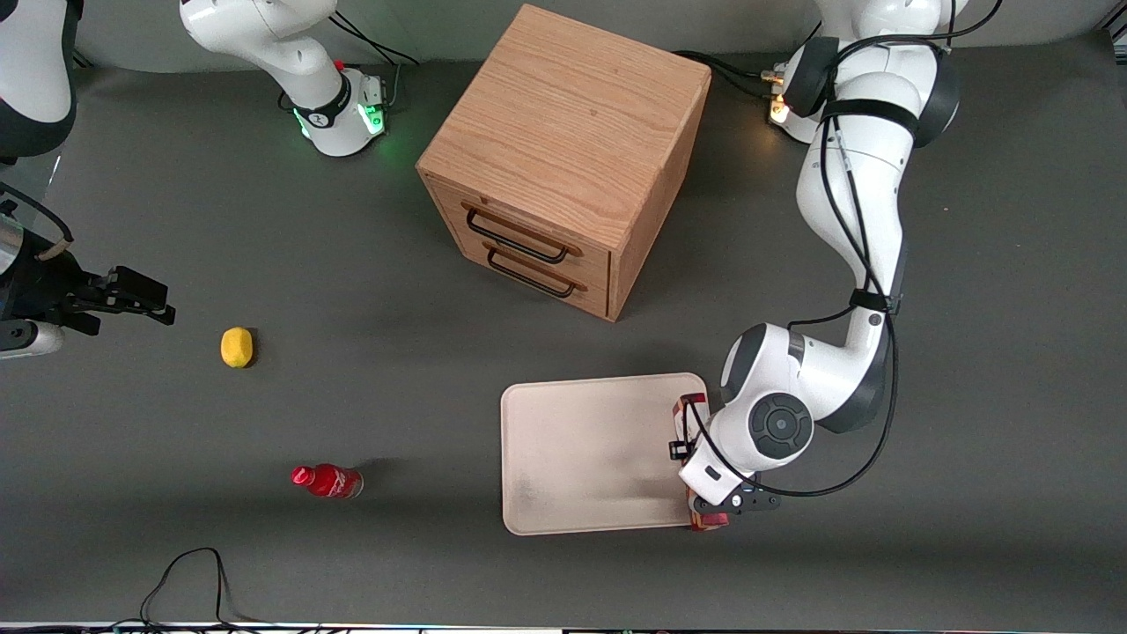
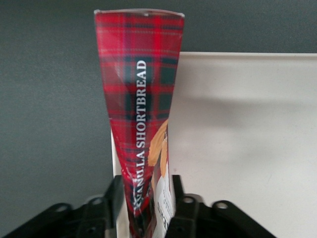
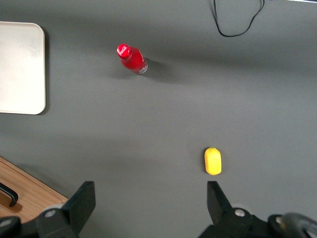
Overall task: Place red cookie box on tray
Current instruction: 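Lower the box onto the tray edge with the left gripper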
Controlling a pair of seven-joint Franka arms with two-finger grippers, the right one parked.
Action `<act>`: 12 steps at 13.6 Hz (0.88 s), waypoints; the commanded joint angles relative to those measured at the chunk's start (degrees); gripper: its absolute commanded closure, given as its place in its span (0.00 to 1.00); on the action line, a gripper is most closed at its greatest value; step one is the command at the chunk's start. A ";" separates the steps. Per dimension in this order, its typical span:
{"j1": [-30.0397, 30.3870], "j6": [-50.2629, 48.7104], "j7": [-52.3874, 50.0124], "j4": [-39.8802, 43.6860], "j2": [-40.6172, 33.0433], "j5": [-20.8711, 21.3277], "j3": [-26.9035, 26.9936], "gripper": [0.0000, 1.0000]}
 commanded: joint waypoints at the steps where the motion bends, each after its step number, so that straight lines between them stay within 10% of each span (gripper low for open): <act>1: -0.28 0.39 -1.21 -1.14 -1.08 0.64 0.44 0.00; 12: 1.48 -12.07 0.02 -1.32 -9.94 1.08 0.71 0.00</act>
